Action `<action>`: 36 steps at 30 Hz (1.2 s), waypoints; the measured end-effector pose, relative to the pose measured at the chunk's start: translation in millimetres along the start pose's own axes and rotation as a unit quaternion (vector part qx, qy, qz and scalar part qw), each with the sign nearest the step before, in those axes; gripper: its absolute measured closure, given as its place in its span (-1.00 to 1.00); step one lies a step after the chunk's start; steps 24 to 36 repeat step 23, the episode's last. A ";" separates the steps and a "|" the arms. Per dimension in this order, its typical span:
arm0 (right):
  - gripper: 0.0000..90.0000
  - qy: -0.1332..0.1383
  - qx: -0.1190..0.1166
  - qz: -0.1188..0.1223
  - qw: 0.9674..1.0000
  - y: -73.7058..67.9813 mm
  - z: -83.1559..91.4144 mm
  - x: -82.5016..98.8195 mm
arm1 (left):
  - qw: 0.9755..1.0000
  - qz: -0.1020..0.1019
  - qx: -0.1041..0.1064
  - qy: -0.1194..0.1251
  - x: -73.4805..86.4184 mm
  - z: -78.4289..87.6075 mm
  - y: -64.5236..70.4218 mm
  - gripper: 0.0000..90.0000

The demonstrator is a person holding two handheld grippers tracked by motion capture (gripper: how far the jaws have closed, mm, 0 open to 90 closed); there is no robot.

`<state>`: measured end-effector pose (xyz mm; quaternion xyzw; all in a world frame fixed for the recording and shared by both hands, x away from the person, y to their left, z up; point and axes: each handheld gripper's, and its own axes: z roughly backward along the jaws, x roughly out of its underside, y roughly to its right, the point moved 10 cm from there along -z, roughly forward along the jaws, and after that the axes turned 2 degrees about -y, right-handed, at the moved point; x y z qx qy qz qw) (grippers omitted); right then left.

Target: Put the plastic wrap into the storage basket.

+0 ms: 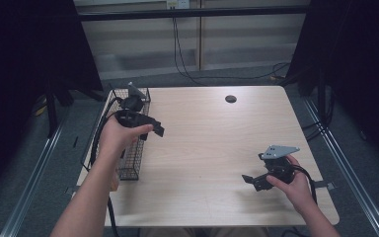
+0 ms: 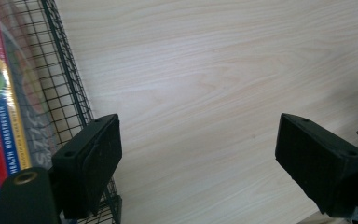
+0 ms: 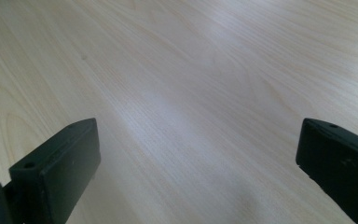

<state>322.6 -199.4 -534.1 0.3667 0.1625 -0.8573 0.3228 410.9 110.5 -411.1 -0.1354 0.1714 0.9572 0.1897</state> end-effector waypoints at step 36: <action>-1.00 -0.002 0.004 -0.001 1.000 2.0 0.2 1.0 | 0.996 -0.080 0.032 0.009 11.2 -37.5 47.2 -0.75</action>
